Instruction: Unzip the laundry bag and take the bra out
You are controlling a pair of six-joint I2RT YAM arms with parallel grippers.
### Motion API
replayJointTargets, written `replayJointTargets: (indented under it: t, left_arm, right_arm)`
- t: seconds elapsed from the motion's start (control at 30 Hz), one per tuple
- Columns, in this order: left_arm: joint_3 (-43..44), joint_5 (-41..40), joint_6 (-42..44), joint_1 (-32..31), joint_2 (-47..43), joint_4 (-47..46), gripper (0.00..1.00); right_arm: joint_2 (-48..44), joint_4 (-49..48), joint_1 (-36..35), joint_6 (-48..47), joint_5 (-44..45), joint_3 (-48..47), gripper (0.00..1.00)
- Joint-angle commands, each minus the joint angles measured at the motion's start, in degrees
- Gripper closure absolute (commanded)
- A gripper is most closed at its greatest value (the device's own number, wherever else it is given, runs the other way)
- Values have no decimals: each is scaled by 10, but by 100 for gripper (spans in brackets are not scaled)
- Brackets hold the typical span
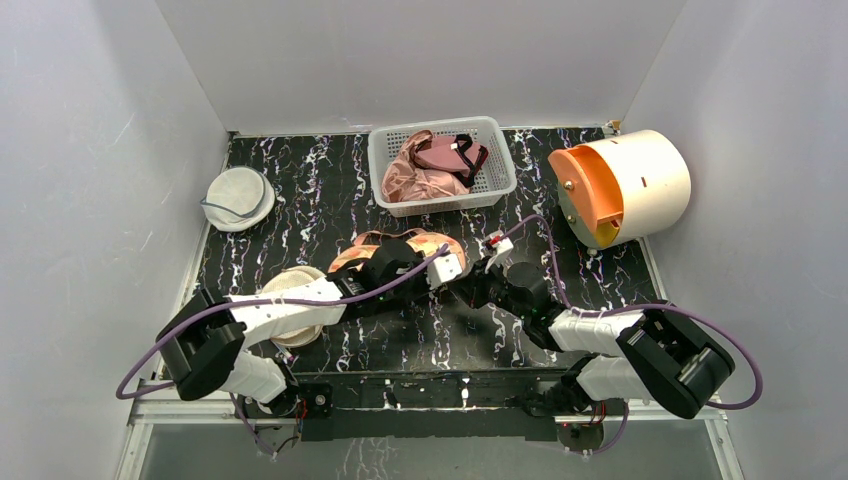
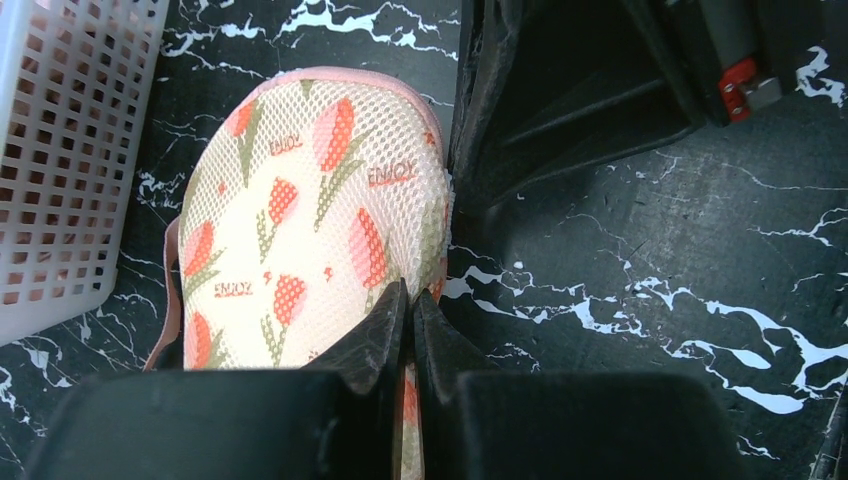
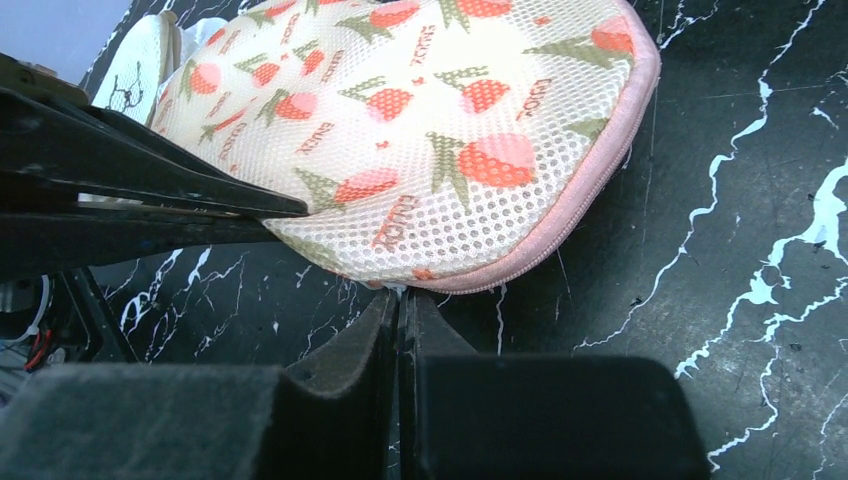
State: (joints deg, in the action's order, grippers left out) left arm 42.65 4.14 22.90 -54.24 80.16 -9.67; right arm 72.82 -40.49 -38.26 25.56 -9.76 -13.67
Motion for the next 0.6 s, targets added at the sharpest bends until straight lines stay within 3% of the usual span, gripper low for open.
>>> replayJointTargets:
  t: [0.0, 0.33, 0.57]
  left_arm:
    - [12, 24, 0, -3, -37, -6, 100]
    - [11, 21, 11, -3, -40, 1, 100]
    - [7, 37, 16, -4, -47, 2, 100]
  right_arm:
    - [-13, -10, -2, -15, 39, -19, 100]
    - [-55, 83, 1, -49, 140, -24, 100]
    - [-39, 141, 45, -87, 139, -54, 100]
